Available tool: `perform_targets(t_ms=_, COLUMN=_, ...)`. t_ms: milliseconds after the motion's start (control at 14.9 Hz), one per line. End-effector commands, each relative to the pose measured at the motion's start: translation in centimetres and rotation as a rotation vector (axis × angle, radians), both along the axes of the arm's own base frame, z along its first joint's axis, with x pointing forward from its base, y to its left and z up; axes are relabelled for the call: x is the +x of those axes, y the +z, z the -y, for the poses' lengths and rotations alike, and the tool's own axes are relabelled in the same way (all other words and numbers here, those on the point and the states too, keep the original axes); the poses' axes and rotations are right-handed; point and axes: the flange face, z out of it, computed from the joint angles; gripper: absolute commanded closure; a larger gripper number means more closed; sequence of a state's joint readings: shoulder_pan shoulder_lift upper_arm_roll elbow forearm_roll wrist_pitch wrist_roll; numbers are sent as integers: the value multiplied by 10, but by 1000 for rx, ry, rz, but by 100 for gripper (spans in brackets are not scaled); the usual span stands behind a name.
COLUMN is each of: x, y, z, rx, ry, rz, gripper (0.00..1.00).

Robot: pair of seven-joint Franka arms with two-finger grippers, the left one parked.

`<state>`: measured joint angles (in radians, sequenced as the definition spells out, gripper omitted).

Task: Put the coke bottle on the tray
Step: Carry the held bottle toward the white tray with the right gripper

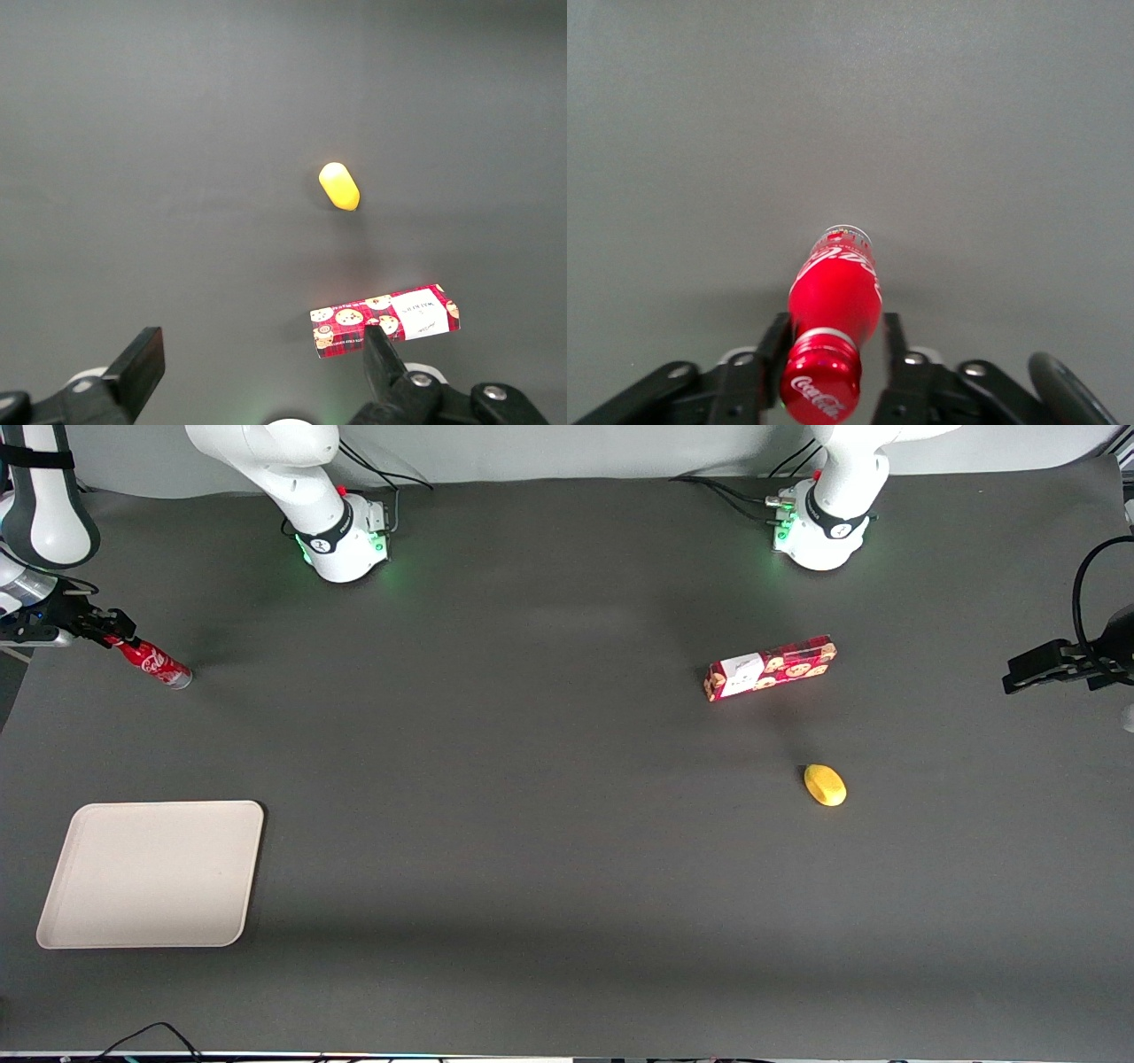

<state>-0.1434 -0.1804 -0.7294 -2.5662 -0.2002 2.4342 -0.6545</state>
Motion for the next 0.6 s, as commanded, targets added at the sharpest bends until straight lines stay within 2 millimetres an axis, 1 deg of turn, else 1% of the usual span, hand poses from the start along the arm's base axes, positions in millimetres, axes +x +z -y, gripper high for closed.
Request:
perform_targets(t_ms=0, x=-5, y=-2, z=1, rx=-13, ry=22, rz=0, gripper=100)
perform_targets(t_ms=201, x=-4, y=-1, z=0, rx=-3, ry=18, rz=-10, gripper=100)
perform_targets(t_ms=269, x=-1, y=9, z=-1, rx=10, ry=14, rz=-12, gripper=100)
perform_targets(t_ms=403, x=2, y=34, z=9, rx=34, ry=1, rz=-32, gripper=100)
perform_targets(t_ms=537, x=21, y=80, z=23, rx=27, ry=10, rz=-64, gripper=100)
